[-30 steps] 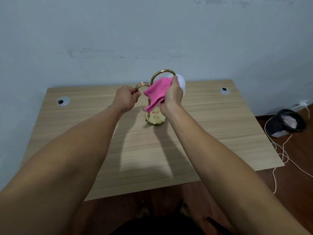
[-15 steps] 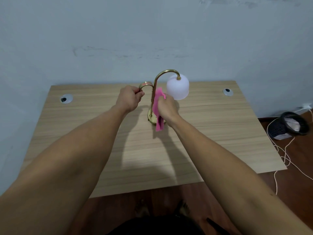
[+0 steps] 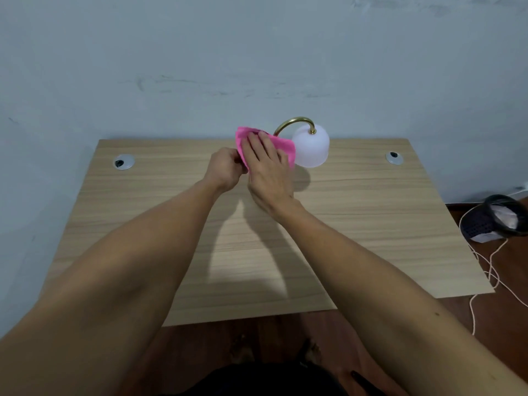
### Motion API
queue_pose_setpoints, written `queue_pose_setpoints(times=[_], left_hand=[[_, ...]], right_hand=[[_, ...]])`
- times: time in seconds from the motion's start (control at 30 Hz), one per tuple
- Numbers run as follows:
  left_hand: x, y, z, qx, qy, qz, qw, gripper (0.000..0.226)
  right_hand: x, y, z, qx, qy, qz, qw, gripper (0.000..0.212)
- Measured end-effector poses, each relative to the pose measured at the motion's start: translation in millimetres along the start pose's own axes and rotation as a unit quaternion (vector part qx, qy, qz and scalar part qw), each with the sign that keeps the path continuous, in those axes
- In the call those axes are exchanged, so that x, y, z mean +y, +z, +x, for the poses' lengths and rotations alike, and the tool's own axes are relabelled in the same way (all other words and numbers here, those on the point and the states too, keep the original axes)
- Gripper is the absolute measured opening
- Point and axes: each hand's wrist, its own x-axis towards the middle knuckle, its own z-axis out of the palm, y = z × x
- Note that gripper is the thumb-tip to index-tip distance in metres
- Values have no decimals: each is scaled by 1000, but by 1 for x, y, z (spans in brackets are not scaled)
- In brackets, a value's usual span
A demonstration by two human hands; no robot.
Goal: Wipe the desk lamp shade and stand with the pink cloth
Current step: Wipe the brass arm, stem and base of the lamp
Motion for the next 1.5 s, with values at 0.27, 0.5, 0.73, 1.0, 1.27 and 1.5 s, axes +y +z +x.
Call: queue_pose_setpoints(times=[0.27, 0.5, 0.73, 1.0, 1.27, 1.5], left_hand=[[-8, 1, 2, -2, 14, -11, 1000, 22], [-15, 2, 8, -12, 4, -25, 1000, 20], [-15, 3, 7, -8, 1, -39, 999, 20], [-8, 1, 6, -12, -6, -47, 999, 18], [-17, 2, 11, -10, -18, -52, 998, 18], [-18, 3, 12, -19, -17, -60, 998, 18]], right_hand=[[6, -2, 6, -61, -6, -79, 995, 69], [24, -1, 5, -37, -90, -33, 995, 66], [12, -4, -6, 25, -33, 57, 998, 63], [21, -14, 10, -27, -105, -28, 994, 57], [-1, -10, 2, -12, 3, 23, 1000, 62], [18, -17, 4, -34, -78, 9, 996, 69]])
